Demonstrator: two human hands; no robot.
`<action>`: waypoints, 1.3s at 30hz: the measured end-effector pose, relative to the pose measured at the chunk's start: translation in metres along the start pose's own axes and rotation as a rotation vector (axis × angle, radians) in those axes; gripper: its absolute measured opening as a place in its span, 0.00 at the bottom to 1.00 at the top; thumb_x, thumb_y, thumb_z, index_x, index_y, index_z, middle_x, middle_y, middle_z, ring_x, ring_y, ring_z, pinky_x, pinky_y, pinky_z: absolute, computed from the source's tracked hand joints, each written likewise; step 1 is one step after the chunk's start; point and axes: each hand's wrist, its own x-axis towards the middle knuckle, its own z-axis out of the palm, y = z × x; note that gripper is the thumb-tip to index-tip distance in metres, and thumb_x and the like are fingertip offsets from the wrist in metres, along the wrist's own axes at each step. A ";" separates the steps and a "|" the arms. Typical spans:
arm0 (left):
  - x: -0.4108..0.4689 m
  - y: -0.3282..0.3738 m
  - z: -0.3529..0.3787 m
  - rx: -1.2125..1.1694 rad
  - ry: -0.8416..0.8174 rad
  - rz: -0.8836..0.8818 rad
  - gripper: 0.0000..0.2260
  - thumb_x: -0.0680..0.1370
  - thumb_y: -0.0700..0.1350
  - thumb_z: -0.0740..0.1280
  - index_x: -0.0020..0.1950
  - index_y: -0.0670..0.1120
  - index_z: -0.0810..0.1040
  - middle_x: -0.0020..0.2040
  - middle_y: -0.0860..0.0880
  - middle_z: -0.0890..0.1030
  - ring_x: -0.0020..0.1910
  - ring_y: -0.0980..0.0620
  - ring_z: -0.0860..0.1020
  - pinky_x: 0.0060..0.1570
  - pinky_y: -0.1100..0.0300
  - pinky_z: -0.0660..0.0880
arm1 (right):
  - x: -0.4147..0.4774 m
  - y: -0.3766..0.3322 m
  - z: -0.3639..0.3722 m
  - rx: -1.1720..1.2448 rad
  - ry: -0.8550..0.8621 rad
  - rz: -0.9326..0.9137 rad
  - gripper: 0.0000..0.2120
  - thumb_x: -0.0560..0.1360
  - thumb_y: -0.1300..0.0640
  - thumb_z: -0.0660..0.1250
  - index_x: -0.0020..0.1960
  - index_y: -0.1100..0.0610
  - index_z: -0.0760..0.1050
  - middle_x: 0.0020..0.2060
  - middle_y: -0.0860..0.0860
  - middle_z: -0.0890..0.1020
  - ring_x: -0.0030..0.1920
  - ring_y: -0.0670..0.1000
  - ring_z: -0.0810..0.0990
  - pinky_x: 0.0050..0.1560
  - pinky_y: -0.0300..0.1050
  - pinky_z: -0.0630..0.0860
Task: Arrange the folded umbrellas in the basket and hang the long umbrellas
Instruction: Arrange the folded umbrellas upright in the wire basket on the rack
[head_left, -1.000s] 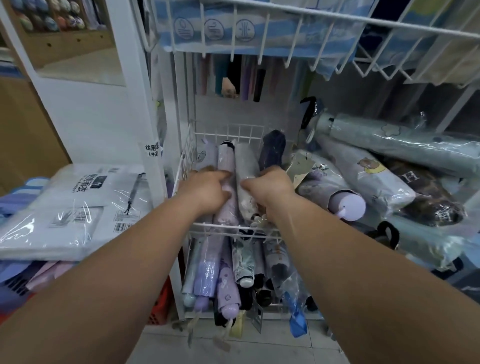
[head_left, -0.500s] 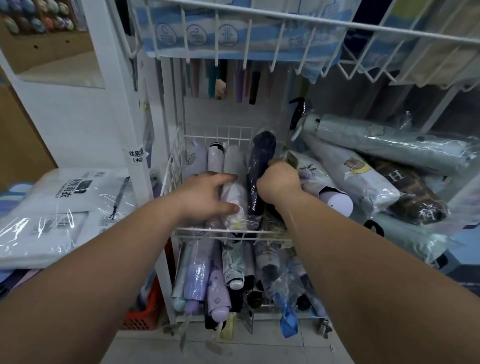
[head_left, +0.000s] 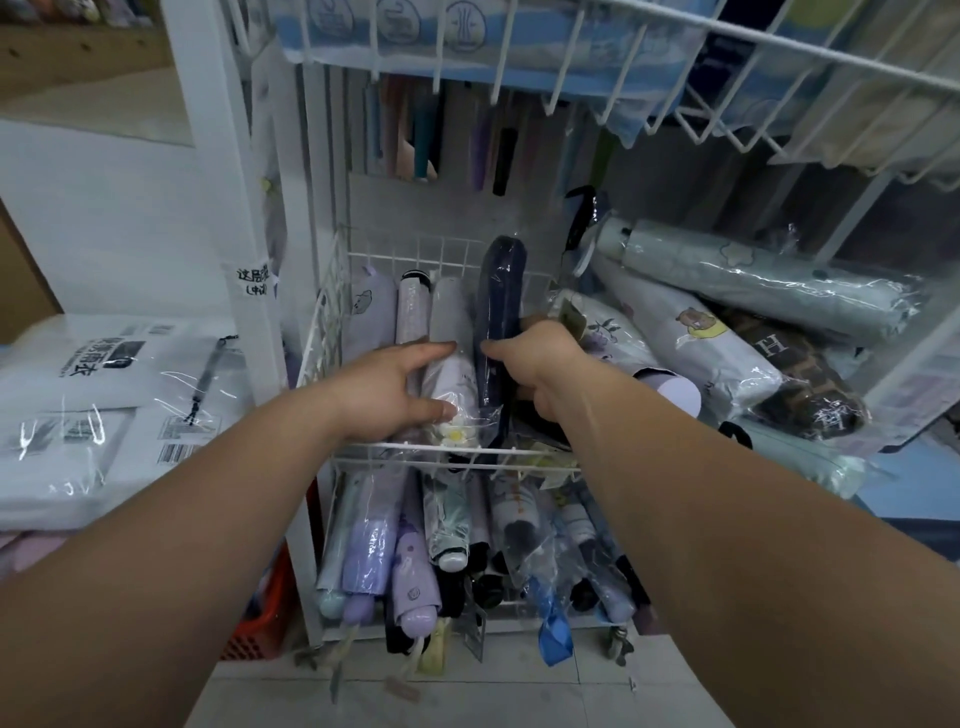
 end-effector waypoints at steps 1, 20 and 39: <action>0.000 -0.001 0.000 -0.013 -0.002 -0.002 0.37 0.74 0.57 0.74 0.78 0.64 0.59 0.80 0.51 0.60 0.77 0.49 0.63 0.75 0.54 0.62 | 0.000 0.002 0.001 0.024 0.009 -0.008 0.06 0.76 0.60 0.70 0.53 0.57 0.77 0.52 0.57 0.84 0.53 0.59 0.83 0.58 0.57 0.80; 0.010 0.028 0.001 0.484 -0.025 0.007 0.37 0.73 0.71 0.64 0.78 0.68 0.53 0.82 0.55 0.54 0.81 0.43 0.52 0.73 0.30 0.51 | -0.008 -0.023 -0.026 0.029 0.087 -0.231 0.26 0.76 0.63 0.69 0.71 0.52 0.66 0.50 0.55 0.81 0.47 0.58 0.82 0.48 0.56 0.83; 0.009 0.043 -0.002 0.662 -0.119 -0.030 0.40 0.74 0.72 0.61 0.80 0.65 0.46 0.83 0.55 0.50 0.81 0.43 0.50 0.74 0.31 0.50 | -0.005 -0.004 -0.027 -0.024 0.093 -0.267 0.27 0.76 0.60 0.70 0.71 0.52 0.66 0.53 0.57 0.82 0.49 0.60 0.83 0.50 0.58 0.82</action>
